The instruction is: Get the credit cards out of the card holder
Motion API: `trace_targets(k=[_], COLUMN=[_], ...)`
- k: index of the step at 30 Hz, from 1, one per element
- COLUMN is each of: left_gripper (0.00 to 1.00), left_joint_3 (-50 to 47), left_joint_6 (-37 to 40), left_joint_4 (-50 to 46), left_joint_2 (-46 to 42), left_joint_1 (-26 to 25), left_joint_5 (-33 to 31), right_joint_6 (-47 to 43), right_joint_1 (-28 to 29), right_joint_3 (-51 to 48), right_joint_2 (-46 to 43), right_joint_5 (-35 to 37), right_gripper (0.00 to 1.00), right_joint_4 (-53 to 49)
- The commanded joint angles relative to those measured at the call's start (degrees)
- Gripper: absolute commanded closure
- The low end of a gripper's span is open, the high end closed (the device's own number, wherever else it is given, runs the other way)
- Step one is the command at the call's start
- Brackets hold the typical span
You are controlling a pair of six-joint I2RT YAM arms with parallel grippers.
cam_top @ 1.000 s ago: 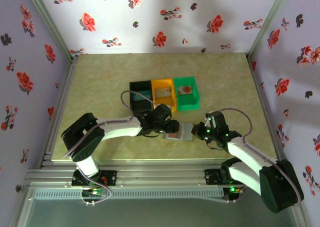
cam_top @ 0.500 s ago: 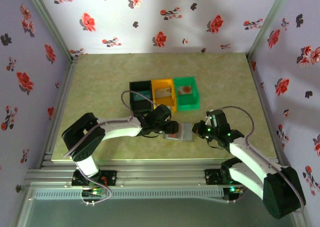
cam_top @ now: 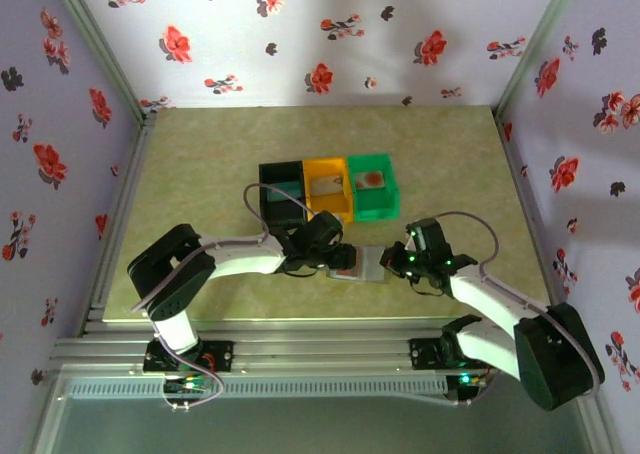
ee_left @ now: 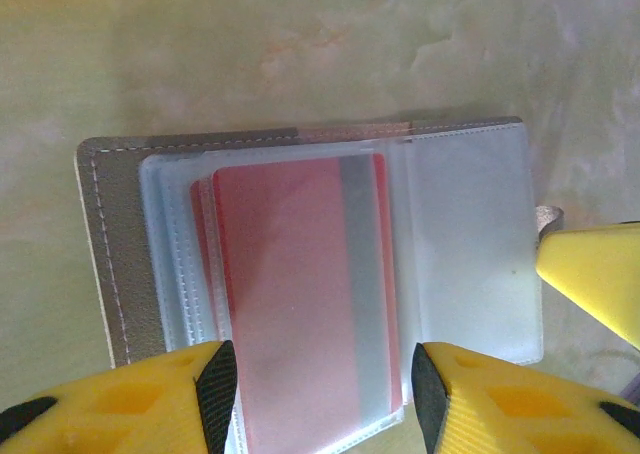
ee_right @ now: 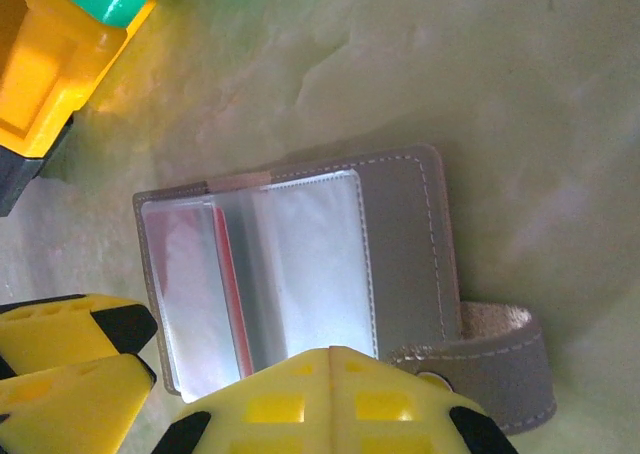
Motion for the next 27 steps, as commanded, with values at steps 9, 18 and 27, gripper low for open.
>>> trace_targets(k=[9, 18, 27], left_gripper=[0.46, 0.46, 0.46], left_joint_3=[-1.3, -1.3, -0.6], left_joint_6=[-0.3, -1.0, -1.9], left_joint_4=[2.5, 3.3, 4.4], left_joint_2=[2.3, 3.0, 3.5], left_joint_1=[0.5, 0.5, 0.5], left_joint_5=[1.4, 2.0, 3.1], right_joint_6=[-0.9, -0.6, -0.7], right_joint_1=[0.5, 0.6, 0.6], right_joint_3=[-2.9, -4.9, -5.6], right_joint_2=[1.8, 3.2, 4.0], right_joint_5=[2.4, 2.4, 2.5], right_gripper=[1.00, 1.00, 1.00], right_joint_4=[3.7, 6.1, 6.8])
